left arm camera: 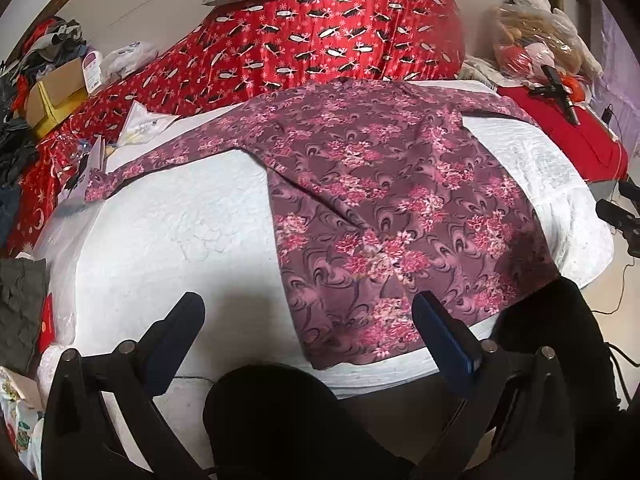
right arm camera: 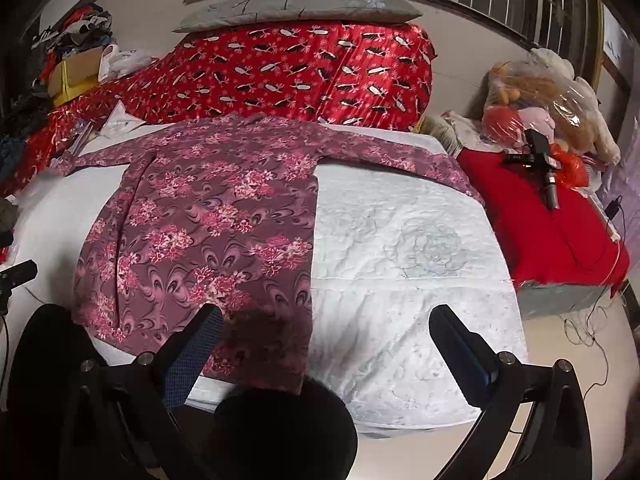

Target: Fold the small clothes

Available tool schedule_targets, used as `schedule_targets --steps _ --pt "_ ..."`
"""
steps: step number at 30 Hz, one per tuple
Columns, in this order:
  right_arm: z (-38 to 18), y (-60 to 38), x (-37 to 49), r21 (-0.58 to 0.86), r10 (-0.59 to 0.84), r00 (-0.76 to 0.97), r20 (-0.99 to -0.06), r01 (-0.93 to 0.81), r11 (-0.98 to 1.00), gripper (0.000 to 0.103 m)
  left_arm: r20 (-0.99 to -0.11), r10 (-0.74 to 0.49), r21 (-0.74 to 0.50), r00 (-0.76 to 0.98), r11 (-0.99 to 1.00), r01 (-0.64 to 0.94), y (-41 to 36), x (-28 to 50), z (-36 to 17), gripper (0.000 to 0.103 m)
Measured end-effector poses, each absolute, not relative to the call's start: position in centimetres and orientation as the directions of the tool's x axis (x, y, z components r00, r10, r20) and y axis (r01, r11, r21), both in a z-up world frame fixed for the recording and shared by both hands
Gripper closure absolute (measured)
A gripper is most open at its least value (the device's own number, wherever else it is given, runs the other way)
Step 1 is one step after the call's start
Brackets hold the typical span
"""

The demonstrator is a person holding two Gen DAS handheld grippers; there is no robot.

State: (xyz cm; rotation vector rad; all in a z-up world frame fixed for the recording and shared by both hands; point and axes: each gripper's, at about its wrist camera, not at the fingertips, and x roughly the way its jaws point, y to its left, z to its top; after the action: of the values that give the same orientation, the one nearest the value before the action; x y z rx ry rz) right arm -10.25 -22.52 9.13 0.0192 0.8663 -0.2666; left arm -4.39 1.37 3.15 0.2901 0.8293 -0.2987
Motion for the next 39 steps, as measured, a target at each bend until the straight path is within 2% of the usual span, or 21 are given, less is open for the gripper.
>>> schedule_targets --steps 24,39 --pt "9.4 -23.9 -10.3 -0.042 -0.207 0.616 -0.760 0.271 0.962 0.001 -0.776 -0.184 0.048 0.604 0.937 0.347 0.8 -3.4 3.9 0.000" --pt "8.8 -23.9 -9.7 -0.030 -0.185 0.606 -0.774 0.257 0.966 0.001 -0.789 -0.180 0.048 0.587 0.936 0.350 0.3 -3.0 3.4 0.000"
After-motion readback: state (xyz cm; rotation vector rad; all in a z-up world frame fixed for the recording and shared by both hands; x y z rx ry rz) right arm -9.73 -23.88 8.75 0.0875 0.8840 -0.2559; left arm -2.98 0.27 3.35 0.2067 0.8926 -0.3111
